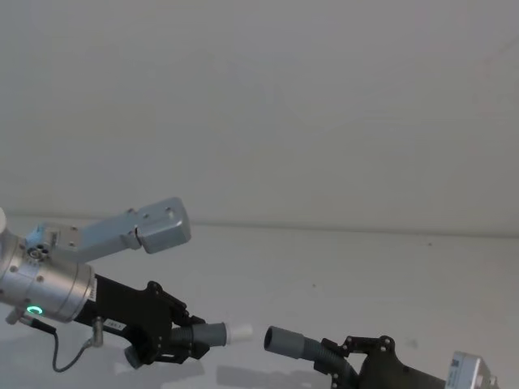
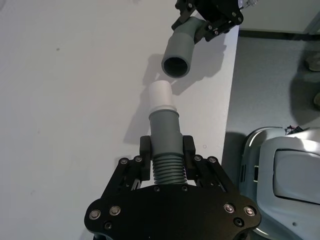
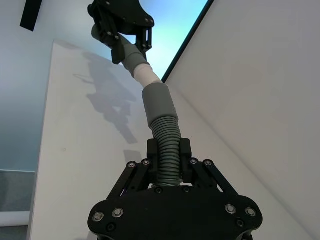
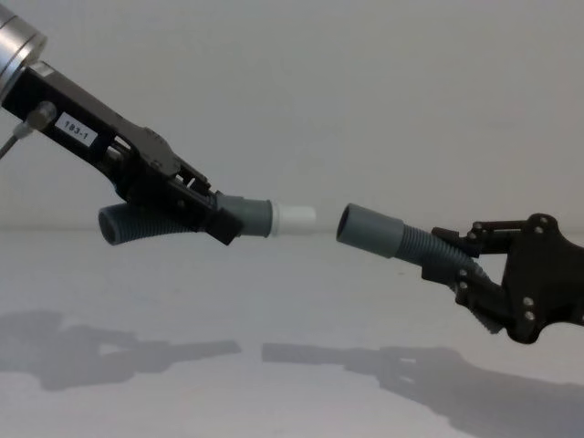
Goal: Use both hands to pick up one end of the pipe from the table, align the ends, and insert them.
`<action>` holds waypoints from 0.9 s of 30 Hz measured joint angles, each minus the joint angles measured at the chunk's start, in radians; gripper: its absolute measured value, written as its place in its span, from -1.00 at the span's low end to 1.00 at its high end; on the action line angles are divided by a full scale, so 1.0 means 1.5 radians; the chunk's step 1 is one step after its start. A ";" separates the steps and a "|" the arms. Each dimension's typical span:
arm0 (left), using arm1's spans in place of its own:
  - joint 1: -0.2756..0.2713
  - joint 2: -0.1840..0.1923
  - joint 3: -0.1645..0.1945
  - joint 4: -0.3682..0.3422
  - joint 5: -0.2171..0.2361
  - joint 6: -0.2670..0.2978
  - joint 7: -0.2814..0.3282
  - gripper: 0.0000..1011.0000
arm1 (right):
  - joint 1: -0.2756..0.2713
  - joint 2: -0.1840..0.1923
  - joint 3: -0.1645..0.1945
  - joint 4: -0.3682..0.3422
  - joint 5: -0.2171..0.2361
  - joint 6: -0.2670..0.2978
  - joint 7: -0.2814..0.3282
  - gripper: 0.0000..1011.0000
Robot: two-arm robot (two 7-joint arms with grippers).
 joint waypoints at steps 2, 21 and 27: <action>0.000 -0.002 -0.001 0.003 0.000 -0.004 -0.001 -0.34 | 0.000 0.000 -0.001 0.000 0.000 0.000 0.000 -0.55; -0.005 -0.015 -0.002 0.018 -0.004 -0.027 -0.013 -0.34 | 0.004 -0.004 -0.004 0.003 -0.012 0.006 -0.010 -0.55; -0.005 -0.018 0.000 0.021 -0.005 -0.030 -0.014 -0.34 | 0.005 -0.005 -0.003 0.003 -0.013 0.011 -0.013 -0.55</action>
